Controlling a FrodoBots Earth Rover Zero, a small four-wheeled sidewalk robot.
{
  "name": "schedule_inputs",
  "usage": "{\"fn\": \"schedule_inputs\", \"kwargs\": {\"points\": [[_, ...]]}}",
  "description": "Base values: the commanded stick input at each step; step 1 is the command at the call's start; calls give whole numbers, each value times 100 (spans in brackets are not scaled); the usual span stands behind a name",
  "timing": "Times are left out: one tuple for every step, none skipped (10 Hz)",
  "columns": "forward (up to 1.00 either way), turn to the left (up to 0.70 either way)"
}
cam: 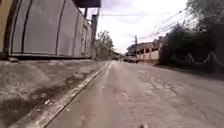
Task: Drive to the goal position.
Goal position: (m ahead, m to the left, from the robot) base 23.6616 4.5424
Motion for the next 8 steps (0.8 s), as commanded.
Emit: {"fn": "schedule_inputs", "kwargs": {"points": [[70, -2], [70, -7], [70, -24], [70, -14], [70, -4], [70, 0], [70, 0], [70, 0]]}}
